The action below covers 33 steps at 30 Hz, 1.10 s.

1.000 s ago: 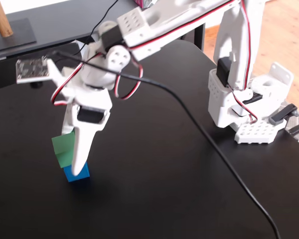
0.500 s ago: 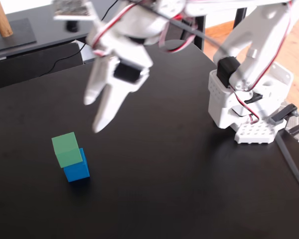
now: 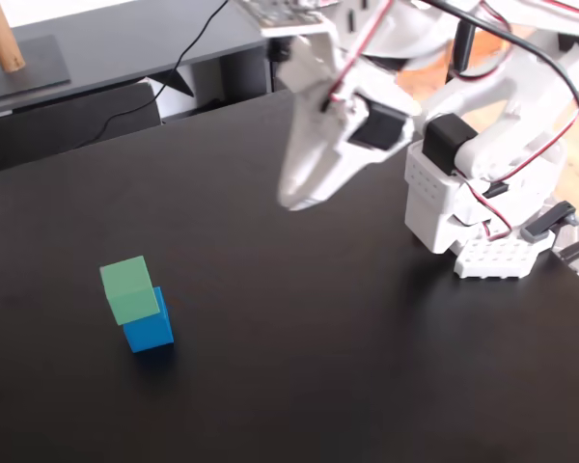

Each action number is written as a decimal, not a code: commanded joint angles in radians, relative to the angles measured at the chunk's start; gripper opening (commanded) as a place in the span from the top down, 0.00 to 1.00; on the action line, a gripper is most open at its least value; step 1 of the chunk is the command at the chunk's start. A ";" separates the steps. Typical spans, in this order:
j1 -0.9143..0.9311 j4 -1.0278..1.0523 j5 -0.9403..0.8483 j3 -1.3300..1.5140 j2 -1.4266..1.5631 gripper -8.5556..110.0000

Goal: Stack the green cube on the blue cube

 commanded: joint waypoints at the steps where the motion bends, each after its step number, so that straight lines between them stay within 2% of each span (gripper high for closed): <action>1: -0.046 0.048 0.021 0.043 0.138 0.93; 13: -0.138 0.127 0.107 0.310 0.426 0.93; 33: -0.021 -0.132 0.120 0.736 0.523 0.93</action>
